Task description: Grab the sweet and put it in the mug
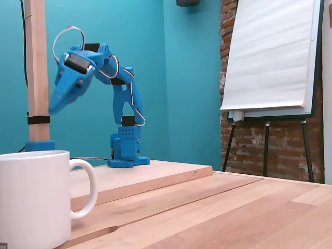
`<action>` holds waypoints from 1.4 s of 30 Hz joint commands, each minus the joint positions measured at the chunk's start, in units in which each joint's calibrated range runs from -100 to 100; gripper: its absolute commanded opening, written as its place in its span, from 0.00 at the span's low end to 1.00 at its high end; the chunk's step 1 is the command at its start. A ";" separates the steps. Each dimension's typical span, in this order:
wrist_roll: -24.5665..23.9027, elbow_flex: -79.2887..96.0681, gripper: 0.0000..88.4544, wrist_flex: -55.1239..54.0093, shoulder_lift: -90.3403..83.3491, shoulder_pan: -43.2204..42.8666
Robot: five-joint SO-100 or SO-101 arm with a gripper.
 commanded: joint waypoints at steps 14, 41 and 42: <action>-0.20 62.59 0.00 -11.88 -45.81 -11.36; -0.15 117.99 0.00 -11.48 -108.72 -38.38; 0.20 119.06 0.00 -11.48 -108.72 -39.25</action>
